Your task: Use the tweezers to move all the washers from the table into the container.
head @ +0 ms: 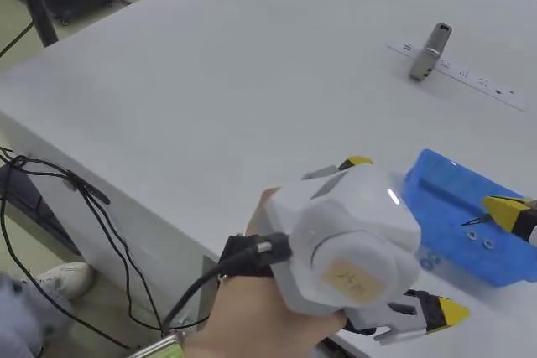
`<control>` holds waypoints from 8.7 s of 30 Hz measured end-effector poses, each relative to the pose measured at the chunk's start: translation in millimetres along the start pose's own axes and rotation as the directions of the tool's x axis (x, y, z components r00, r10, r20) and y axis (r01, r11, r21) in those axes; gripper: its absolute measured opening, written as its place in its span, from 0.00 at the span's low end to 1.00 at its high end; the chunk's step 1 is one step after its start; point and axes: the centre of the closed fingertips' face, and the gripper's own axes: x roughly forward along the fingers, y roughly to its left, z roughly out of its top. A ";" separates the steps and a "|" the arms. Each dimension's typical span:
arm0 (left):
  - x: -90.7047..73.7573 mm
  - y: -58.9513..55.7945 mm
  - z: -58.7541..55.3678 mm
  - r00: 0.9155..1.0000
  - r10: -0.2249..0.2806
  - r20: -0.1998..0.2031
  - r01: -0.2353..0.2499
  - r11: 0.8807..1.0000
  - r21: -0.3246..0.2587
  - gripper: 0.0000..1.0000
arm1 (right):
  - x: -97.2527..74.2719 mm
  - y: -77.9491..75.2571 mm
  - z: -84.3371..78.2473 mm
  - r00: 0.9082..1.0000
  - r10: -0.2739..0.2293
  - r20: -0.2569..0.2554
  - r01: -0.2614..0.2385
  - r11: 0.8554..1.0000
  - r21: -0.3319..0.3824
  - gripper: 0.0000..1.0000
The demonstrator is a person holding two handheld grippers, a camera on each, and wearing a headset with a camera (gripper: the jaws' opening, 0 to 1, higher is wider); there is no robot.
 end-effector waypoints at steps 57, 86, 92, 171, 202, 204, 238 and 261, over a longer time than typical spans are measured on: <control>1.5 0.1 -4.4 1.000 0.000 -0.029 0.000 1.000 0.018 0.99 | 26.8 8.5 -63.6 0.974 -0.049 -0.221 -0.007 0.968 -0.250 0.03; 0.9 2.1 -9.4 0.999 0.003 -0.046 -0.002 1.000 0.023 0.99 | 8.6 -28.1 25.6 0.995 -0.099 -0.011 0.097 0.989 -0.112 0.03; 0.9 2.0 -10.1 0.999 0.004 -0.049 -0.003 1.000 0.024 0.99 | 24.9 -55.7 12.9 0.986 -0.152 -0.071 0.144 0.983 -0.110 0.03; 2.0 -0.1 -12.5 0.998 -0.002 -0.064 0.004 0.999 0.031 0.99 | 28.0 -16.1 -49.9 0.979 -0.092 -0.180 0.073 0.991 -0.110 0.04; 2.6 0.7 -13.6 0.997 -0.004 -0.074 0.007 0.999 0.037 0.99 | 28.8 3.6 -60.7 0.980 -0.043 -0.193 0.018 0.992 -0.125 0.04; 2.7 0.9 -12.8 0.998 -0.004 -0.071 0.006 0.999 0.036 0.99 | 28.5 4.6 -61.4 0.980 -0.046 -0.195 0.019 0.991 -0.136 0.04; 1.5 2.8 -9.2 0.999 0.012 -0.052 -0.011 1.000 0.012 0.99 | 9.2 -7.0 23.9 1.000 -0.027 -0.012 0.024 0.985 -0.170 0.03; -2.2 -1.5 8.6 0.999 -0.003 0.043 0.002 1.000 0.009 0.99 | 59.5 -69.1 21.4 0.985 -0.167 -0.040 0.167 0.986 0.022 0.03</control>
